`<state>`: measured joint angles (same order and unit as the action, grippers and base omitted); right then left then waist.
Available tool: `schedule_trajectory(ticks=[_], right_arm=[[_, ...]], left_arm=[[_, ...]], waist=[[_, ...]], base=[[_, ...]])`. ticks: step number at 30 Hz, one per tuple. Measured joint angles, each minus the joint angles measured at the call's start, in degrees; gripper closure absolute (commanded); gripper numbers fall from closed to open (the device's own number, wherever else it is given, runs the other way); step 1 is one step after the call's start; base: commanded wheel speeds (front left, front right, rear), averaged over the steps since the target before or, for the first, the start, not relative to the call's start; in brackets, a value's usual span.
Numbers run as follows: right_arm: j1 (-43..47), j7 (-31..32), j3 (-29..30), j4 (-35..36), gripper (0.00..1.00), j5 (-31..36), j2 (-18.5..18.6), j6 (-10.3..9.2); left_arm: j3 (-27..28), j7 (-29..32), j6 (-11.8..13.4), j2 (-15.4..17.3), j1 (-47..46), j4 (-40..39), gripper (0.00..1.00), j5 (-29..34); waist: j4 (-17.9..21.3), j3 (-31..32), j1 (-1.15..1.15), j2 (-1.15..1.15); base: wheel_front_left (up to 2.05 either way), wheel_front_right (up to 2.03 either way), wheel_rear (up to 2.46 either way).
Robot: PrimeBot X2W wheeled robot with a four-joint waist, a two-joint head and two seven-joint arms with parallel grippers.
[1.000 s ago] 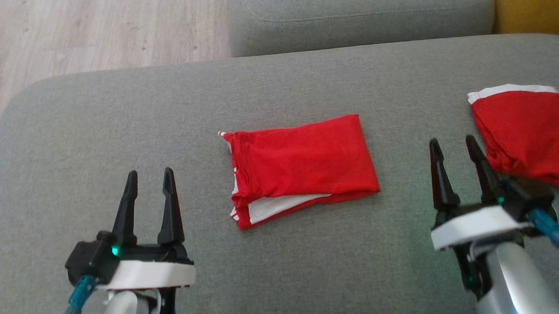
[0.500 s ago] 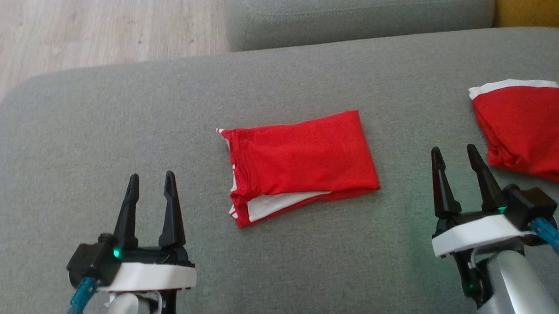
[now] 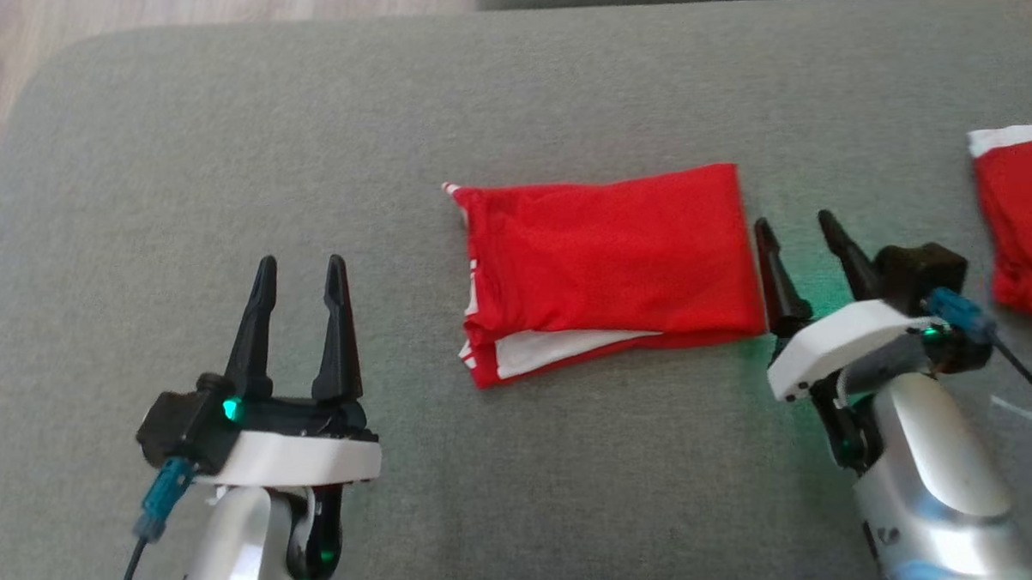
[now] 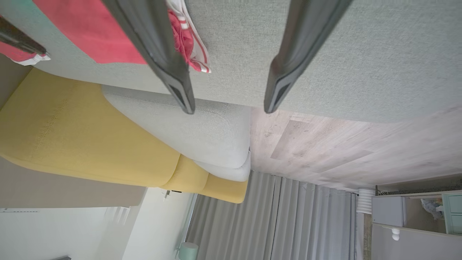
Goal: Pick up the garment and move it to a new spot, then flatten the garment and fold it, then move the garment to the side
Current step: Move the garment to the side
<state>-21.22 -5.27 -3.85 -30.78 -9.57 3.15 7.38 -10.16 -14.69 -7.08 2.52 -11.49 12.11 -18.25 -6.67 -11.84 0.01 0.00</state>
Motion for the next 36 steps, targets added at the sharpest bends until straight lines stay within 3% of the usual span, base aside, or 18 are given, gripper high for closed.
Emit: schedule_trajectory(ticks=[6,13,14,16,22,30,36], right_arm=[[-2.9,4.3,-2.9,-8.6,0.0,-2.4,0.0,0.0],[-6.2,4.4,-5.3,-13.3,0.0,-3.5,0.5,0.0],[-6.7,4.5,-5.7,-14.0,0.29,-3.5,0.5,0.0],[-7.4,4.5,-6.5,-15.2,1.0,-3.4,0.6,0.0],[-8.0,1.8,-7.2,-17.6,1.0,-0.5,0.3,0.0],[-7.9,-2.5,-5.4,-15.3,1.0,10.3,0.6,0.0],[-7.9,-1.2,-5.7,-9.2,1.0,14.9,5.3,0.0]], left_arm=[[-0.8,0.0,0.0,0.0,-0.6,0.4,0.0,-0.5],[-0.9,0.0,0.0,0.0,-0.7,0.5,0.0,-0.7],[-0.9,0.0,0.0,0.0,-0.7,0.5,0.0,-0.7],[-0.9,0.0,0.0,0.0,-0.7,0.5,0.0,-0.7],[-0.9,0.0,0.0,0.0,-0.7,0.5,0.0,-0.7],[-3.0,0.0,0.3,0.0,0.3,-0.2,0.0,-1.0],[-4.7,0.0,2.1,0.0,0.3,-2.6,0.0,-2.4]], waist=[[-2.4,-1.3,-0.01,0.0],[-3.4,-1.4,-0.01,0.0],[-3.4,-1.3,-0.01,0.0],[-3.3,-1.1,-0.01,0.0],[-2.2,0.3,-0.01,0.0],[1.3,2.7,-0.02,0.0],[5.6,3.6,-0.02,0.0]], base=[[0.0,0.0,0.0],[0.0,0.0,0.0],[0.0,0.0,0.0],[0.0,0.0,0.0],[0.0,0.0,0.0],[0.0,0.0,0.0],[0.0,0.0,0.0]])
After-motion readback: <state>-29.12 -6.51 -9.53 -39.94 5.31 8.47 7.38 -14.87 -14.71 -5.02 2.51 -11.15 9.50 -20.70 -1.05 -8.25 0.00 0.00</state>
